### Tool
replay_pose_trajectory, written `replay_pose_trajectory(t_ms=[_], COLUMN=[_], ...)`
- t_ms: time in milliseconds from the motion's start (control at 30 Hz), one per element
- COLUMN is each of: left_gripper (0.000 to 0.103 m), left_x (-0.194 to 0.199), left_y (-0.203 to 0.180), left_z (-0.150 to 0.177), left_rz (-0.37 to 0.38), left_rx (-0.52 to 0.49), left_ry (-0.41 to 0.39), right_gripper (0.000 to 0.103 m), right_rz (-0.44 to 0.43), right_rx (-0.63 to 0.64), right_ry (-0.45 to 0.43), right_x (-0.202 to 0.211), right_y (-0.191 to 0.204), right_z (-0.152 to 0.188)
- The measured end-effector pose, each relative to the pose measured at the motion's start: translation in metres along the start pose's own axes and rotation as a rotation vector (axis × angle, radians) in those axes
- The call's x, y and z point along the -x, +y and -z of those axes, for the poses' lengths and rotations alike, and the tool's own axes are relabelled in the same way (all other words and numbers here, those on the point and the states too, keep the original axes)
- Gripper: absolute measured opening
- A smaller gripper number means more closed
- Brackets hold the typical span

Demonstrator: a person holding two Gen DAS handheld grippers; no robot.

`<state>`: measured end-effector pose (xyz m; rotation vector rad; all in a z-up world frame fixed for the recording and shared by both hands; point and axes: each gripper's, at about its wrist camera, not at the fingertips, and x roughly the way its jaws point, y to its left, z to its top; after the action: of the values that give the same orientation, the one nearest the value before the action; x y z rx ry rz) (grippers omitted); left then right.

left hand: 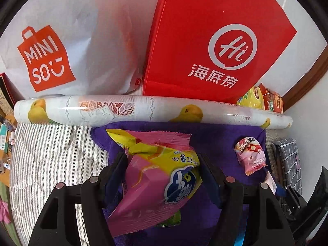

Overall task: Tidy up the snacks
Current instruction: 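Lower the chip bag and pastry packet over the purple towel with both grippers, then open both grippers to drop the pastry and chip bag onto the towel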

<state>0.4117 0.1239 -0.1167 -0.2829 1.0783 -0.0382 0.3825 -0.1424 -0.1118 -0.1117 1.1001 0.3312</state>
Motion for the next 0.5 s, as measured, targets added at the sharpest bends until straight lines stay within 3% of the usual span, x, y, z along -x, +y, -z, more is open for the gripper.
replay_pose_trajectory(t_ms=[333, 500], left_gripper=[0.068, 0.068], left_x=[-0.012, -0.015], left_y=[-0.003, -0.004], left_z=[0.003, 0.004], left_rz=[0.015, 0.022], left_rx=[0.005, 0.001], left_ry=[0.055, 0.066], right_gripper=[0.055, 0.055], right_rz=[0.013, -0.024], right_rx=[-0.027, -0.058], right_ry=[0.076, 0.102], right_x=[-0.013, -0.016], right_y=[-0.006, -0.01], right_z=[0.005, 0.006])
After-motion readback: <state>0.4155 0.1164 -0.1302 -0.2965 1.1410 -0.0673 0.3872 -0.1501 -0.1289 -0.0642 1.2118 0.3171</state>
